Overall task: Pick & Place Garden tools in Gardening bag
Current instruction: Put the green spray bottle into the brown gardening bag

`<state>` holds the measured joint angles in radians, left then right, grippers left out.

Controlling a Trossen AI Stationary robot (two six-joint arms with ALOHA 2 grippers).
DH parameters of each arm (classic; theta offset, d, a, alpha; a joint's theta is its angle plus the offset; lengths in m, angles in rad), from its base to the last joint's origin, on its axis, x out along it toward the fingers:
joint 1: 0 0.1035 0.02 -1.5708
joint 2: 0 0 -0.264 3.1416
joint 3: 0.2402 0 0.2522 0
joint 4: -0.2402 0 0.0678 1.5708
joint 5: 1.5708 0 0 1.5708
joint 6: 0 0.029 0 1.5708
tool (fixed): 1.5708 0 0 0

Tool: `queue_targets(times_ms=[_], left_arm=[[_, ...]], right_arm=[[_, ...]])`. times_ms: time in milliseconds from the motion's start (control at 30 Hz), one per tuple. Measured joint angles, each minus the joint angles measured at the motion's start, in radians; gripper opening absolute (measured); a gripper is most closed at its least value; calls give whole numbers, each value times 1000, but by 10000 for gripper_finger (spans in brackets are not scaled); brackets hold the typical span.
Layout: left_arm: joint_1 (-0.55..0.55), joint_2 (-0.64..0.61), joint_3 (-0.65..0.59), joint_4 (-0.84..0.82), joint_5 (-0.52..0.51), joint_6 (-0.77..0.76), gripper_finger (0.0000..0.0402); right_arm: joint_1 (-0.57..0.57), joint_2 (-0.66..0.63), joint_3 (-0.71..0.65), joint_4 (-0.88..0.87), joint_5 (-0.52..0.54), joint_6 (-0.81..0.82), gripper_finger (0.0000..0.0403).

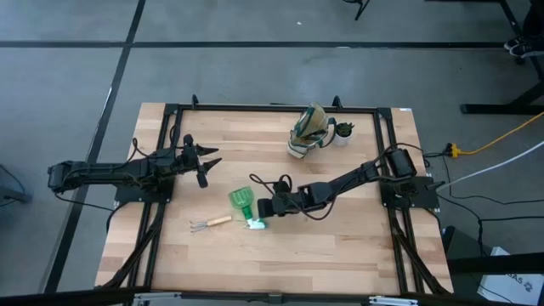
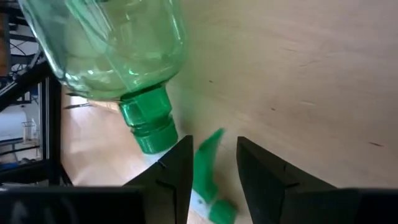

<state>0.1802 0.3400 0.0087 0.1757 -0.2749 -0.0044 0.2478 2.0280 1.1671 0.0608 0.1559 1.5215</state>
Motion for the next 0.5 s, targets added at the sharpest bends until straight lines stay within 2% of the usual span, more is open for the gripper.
queue_targets(times_ms=[500], left_arm=[[0, 1, 0, 0, 0, 0, 169]], right_arm=[[0, 66, 2, 86, -2, -39, 119]])
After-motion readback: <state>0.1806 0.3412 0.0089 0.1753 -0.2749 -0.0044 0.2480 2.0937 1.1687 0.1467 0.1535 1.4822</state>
